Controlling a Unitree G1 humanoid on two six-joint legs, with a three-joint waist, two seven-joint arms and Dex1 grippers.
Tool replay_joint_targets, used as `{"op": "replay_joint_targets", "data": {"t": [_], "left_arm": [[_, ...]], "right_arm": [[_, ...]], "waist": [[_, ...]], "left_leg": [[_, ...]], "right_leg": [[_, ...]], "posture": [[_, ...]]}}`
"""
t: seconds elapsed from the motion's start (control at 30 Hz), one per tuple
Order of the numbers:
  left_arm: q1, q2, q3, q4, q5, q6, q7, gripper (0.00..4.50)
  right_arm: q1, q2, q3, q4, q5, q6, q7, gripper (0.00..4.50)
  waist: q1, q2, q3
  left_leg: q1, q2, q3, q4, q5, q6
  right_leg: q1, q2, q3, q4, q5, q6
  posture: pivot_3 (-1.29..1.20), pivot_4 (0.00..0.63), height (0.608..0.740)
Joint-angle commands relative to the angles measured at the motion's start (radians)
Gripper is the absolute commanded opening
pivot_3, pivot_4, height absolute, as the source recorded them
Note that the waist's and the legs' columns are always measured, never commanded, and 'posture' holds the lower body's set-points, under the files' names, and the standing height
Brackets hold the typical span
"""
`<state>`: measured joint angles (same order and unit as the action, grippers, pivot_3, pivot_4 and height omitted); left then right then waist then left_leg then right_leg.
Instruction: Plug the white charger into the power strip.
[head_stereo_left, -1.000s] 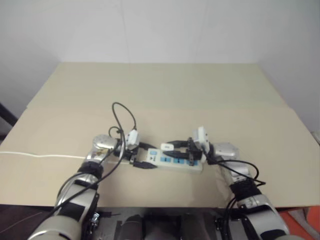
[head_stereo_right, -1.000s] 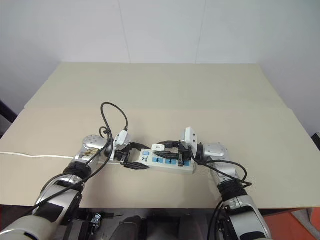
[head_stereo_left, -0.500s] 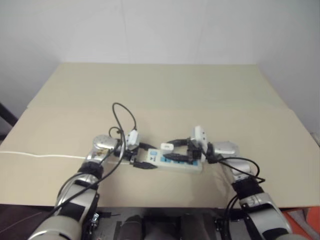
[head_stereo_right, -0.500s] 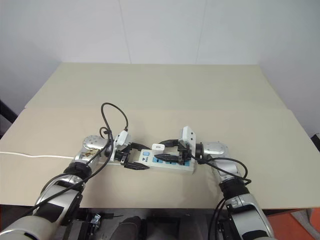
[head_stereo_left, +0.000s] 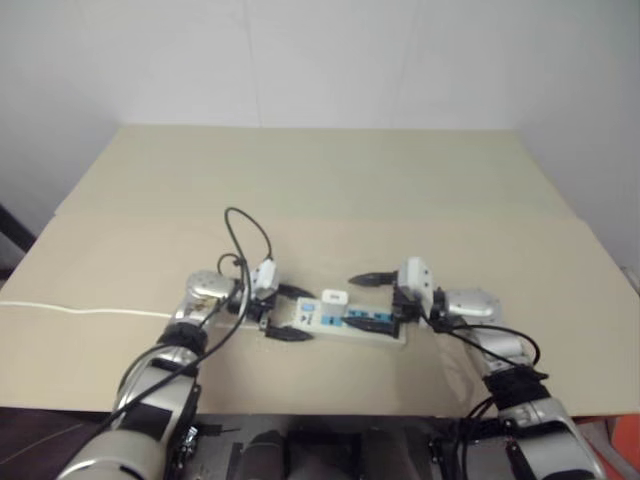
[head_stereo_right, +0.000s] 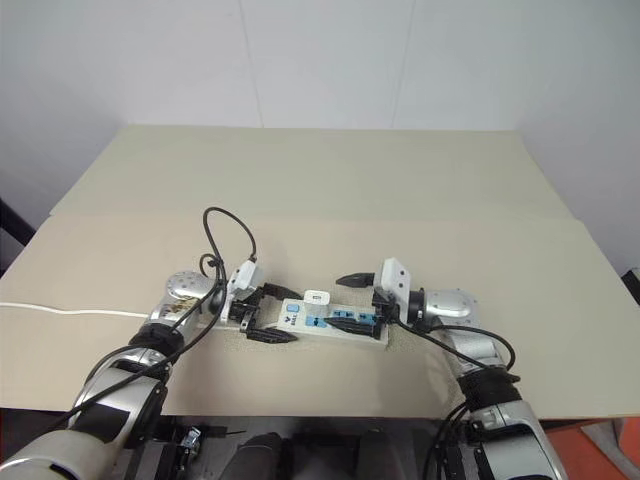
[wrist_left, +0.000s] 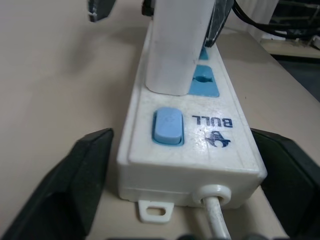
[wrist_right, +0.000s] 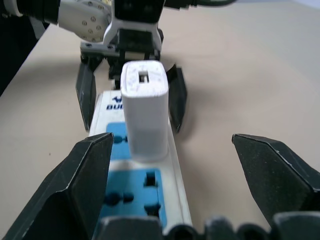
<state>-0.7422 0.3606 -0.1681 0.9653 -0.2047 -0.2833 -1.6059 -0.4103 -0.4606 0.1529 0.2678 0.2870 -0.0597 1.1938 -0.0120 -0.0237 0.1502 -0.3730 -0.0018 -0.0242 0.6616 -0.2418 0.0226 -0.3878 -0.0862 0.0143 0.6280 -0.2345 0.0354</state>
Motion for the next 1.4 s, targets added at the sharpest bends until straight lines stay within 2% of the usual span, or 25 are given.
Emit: {"op": "replay_joint_targets", "data": {"t": [0.03, 0.1, 0.27, 0.37, 0.47, 0.67, 0.87, 1.4], "left_arm": [[0.024, -0.001, 0.058, -0.065, -0.039, -0.051, 0.019, 4.49], [0.053, 0.016, 0.081, -0.125, -0.051, -0.044, 0.031, 4.49], [0.17, 0.111, 0.127, -0.404, -0.187, 0.182, -0.008, 4.49], [0.257, 0.187, 0.187, -0.56, -0.265, 0.292, -0.003, 4.49], [0.323, 0.267, 0.234, -0.62, -0.274, 0.314, 0.004, 4.49], [0.36, 0.39, 0.315, -0.575, -0.253, 0.305, 0.039, 4.49], [0.392, 0.439, 0.326, -0.544, -0.228, 0.27, 0.035, 4.49], [0.339, 0.455, 0.305, -0.485, -0.209, 0.272, -0.002, 4.49]], "right_arm": [[0.054, -0.026, -0.004, -0.023, -0.01, 0.045, -0.01, 4.5], [0.074, -0.033, -0.02, -0.036, -0.01, 0.023, -0.018, 4.5], [0.128, -0.081, -0.076, -0.084, 0.035, -0.013, 0.019, 4.5], [0.167, -0.151, -0.142, -0.141, 0.074, -0.008, 0.039, 4.5], [0.207, -0.238, -0.211, -0.185, 0.105, 0.002, 0.06, 4.5], [0.279, -0.421, -0.369, -0.247, 0.179, 0.064, 0.105, 4.5], [0.328, -0.537, -0.427, -0.324, 0.224, 0.219, 0.118, 4.5], [0.388, -0.548, -0.474, -0.386, 0.204, 0.237, 0.091, 4.5]], "waist": [[0.0, 0.0, 0.0], [-0.001, 0.0, 0.0], [0.002, 0.0, 0.0], [0.0, 0.002, 0.002], [-0.001, 0.004, 0.005], [0.0, 0.006, 0.01], [0.0, 0.006, 0.01], [0.002, 0.006, 0.01]], "left_leg": [[0.0, 0.0, 0.0, 0.0, 0.0, 0.0], [-0.001, 0.0, -0.001, 0.0, 0.0, 0.0], [-0.001, 0.0, -0.001, -0.001, 0.0, 0.0], [-0.001, 0.001, -0.002, -0.001, 0.0, 0.0], [-0.002, 0.001, -0.001, -0.001, 0.0, 0.0], [-0.002, 0.001, -0.001, -0.002, 0.0, 0.0], [-0.002, 0.001, 0.0, -0.003, 0.0, 0.0], [-0.007, 0.001, 0.0, -0.002, 0.0, 0.0]], "right_leg": [[0.0, 0.0, 0.0, 0.0, 0.0, 0.0], [0.0, 0.0, 0.0, -0.001, 0.0, 0.0], [-0.001, -0.001, 0.0, -0.001, 0.0, 0.0], [-0.002, -0.002, 0.001, -0.001, 0.0, 0.0], [-0.002, -0.003, 0.001, -0.002, 0.0, 0.0], [-0.002, -0.003, 0.0, -0.002, -0.001, 0.0], [-0.002, -0.004, 0.0, -0.004, -0.001, 0.0], [-0.006, -0.004, 0.0, -0.003, -0.001, 0.0]], "posture": [[0.0, 0.15, 0.74], [0.0, 0.15, 0.74], [0.0, 0.15, 0.74], [0.0, 0.15, 0.74], [0.0, 0.15, 0.74], [0.0, 0.15, 0.74], [0.0, 0.15, 0.74], [0.0, 0.15, 0.74]]}}
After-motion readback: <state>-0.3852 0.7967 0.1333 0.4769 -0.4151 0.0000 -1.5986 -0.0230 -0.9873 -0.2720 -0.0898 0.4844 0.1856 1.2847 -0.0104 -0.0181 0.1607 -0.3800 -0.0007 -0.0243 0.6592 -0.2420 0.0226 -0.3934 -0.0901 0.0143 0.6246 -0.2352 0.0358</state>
